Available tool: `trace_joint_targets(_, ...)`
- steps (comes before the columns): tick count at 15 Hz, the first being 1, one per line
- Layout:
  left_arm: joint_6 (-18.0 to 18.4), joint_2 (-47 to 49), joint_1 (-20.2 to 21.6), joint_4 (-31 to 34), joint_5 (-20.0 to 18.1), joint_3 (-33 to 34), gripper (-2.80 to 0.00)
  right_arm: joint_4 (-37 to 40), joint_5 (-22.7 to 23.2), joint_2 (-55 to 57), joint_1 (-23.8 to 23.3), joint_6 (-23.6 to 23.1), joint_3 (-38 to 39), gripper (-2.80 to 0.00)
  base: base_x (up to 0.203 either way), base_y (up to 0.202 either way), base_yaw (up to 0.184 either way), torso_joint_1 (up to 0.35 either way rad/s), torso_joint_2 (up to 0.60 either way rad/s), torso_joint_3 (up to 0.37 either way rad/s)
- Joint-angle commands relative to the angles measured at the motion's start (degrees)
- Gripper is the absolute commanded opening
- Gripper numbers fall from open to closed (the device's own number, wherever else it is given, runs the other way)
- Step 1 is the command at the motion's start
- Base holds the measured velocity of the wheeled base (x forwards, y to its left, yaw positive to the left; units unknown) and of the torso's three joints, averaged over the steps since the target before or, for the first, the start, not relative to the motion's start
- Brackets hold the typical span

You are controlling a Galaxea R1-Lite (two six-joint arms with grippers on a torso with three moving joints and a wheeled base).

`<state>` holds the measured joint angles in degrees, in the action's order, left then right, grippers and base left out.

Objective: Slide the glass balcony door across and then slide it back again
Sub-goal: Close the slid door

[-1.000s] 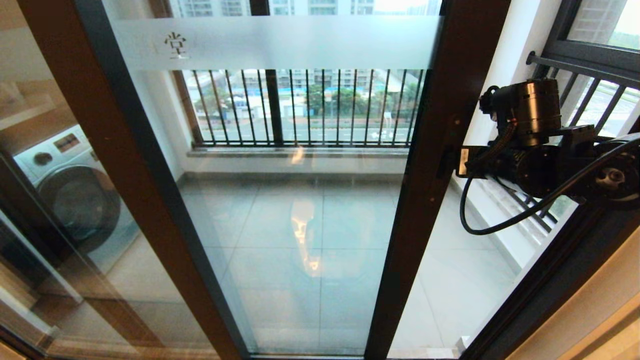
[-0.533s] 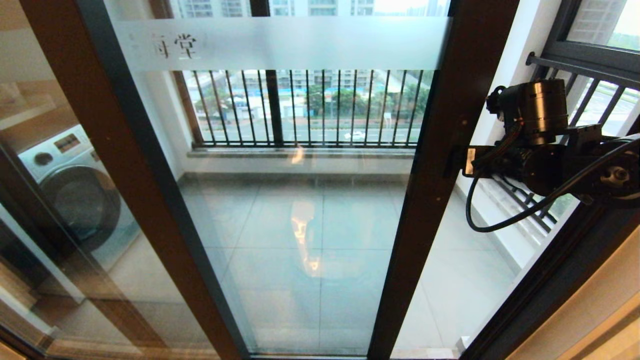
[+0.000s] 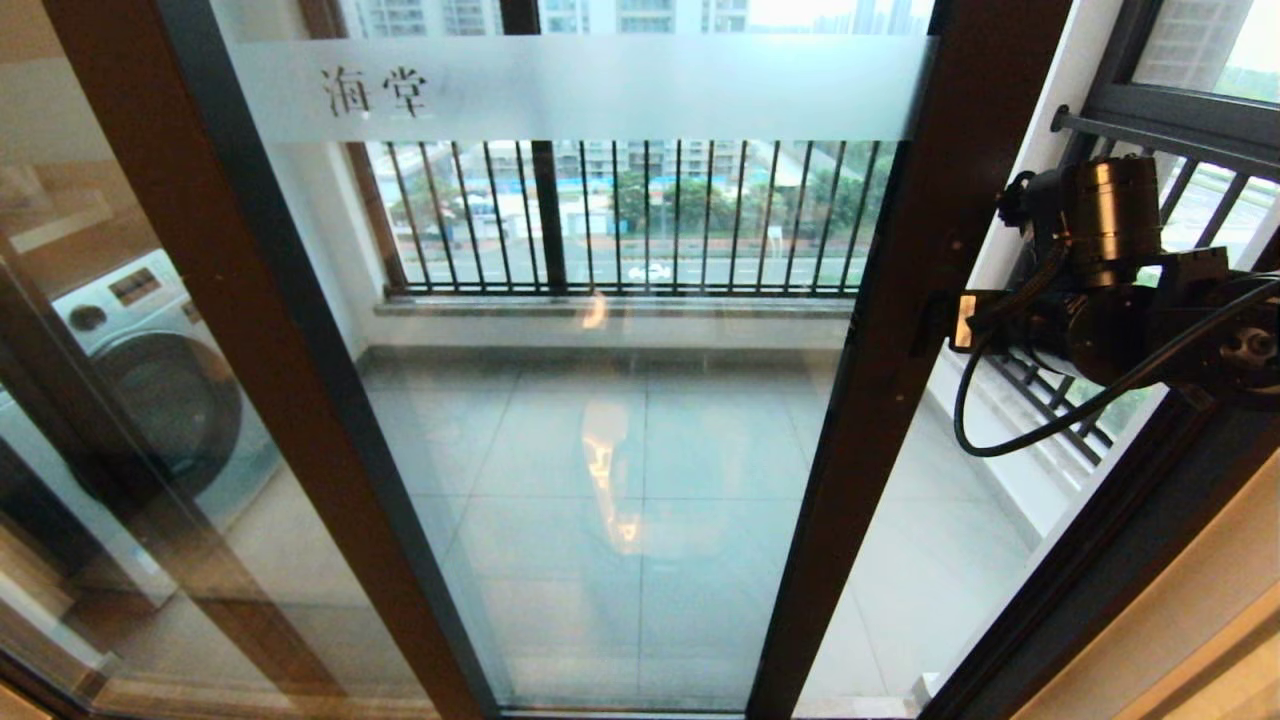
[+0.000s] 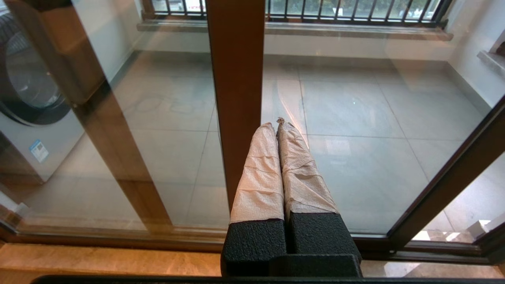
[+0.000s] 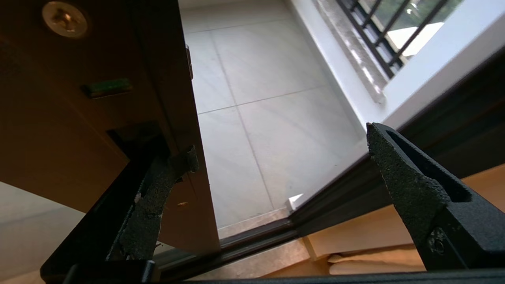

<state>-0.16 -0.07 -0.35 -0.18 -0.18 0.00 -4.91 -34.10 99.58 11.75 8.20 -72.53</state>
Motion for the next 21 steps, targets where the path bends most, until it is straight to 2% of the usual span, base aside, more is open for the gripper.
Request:
trace_joint_targets(1, -0.02, 0.07, 0.00, 0.01, 0.01, 0.09, -2.80, -0.19, -0.27, 0.00, -1.06, 0.01, 0.11, 0.00, 0.000, 0.000, 0.000, 0.000, 0.00, 0.000)
trace_joint_targets(9, -0.02, 0.07, 0.00, 0.01, 0.01, 0.09, -2.80, -0.19, -0.27, -0.78, -4.43, -1.08, 0.78, 0.00, 0.000, 0.000, 0.000, 0.000, 0.00, 0.000)
trace_joint_targets(15, -0.02, 0.07, 0.00, 0.00, 0.01, 0.09, -2.80, -0.10, -0.36, -6.33, -3.98, -2.75, 4.94, 0.00, 0.000, 0.000, 0.000, 0.000, 0.00, 0.000)
trace_joint_targets(21, -0.02, 0.07, 0.00, 0.01, 0.01, 0.09, -2.80, -0.10, -0.27, -5.81, -6.65, -2.82, 5.25, 0.00, 0.000, 0.000, 0.000, 0.000, 0.00, 0.000)
